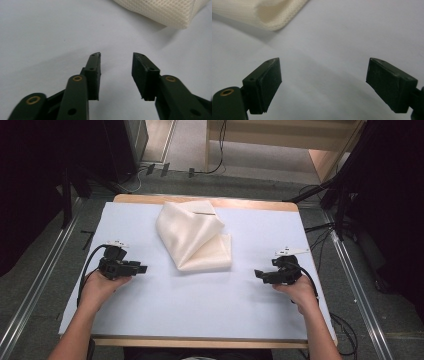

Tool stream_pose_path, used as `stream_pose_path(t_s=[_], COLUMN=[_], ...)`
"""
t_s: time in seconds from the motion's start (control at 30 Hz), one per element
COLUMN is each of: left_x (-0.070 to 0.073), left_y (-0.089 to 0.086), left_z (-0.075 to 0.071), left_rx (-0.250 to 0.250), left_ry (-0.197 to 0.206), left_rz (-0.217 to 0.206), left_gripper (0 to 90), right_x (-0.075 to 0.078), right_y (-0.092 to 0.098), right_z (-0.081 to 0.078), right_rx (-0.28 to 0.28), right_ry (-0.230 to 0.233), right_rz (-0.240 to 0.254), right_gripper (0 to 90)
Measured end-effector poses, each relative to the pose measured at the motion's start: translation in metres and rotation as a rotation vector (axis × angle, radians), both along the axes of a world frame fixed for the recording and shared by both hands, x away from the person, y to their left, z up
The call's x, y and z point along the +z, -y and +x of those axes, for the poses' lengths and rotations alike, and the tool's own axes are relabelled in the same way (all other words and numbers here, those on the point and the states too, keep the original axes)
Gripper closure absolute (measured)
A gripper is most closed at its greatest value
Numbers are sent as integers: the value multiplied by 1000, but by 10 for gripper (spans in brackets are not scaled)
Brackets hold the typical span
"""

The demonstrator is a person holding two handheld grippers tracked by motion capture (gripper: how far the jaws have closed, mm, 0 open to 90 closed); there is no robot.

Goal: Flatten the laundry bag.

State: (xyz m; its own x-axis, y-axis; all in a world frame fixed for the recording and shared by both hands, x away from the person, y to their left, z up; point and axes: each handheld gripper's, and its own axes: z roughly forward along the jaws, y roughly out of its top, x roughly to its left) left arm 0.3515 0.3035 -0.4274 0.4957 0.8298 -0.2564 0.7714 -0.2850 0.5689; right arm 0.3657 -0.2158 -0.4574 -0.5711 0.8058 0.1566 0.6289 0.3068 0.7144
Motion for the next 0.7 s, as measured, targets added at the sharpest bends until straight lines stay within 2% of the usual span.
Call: stream_pose_path(t_s=[0.07,0.1,0.13,0.17,0.2,0.23,0.33,0.37,0.57,0.7], left_x=[1,1,2,3,3,2,2,2,3,5], left_y=[1,2,3,4,4,3,2,2,5,6], left_z=[0,0,0,2,2,2,4,4,5,5], left_rx=[-4,-7,-8,-2,-2,1,11,9,3,5], left_ry=[2,1,3,1,1,-1,-18,-19,-12,-13], left_rz=[-4,-3,3,6,6,3,-15,-16,-19,-21], left_gripper=[532,506,506,465,451,439,428,422,403,404], right_x=[1,3,3,5,5,6,6,7,10,8], right_y=[-2,-5,-5,-8,-8,-9,-9,-10,-13,-13], right_z=[0,1,1,1,1,1,1,0,-2,-3], right_rx=[-5,-21,-21,-37,-37,-46,-63,-75,-81,-74], right_ry=[7,12,12,-10,-10,-11,-19,-19,-17,0], right_rz=[4,17,17,49,49,48,55,54,60,16], right_gripper=[164,267,267,315,315,376,411,452,495,464])
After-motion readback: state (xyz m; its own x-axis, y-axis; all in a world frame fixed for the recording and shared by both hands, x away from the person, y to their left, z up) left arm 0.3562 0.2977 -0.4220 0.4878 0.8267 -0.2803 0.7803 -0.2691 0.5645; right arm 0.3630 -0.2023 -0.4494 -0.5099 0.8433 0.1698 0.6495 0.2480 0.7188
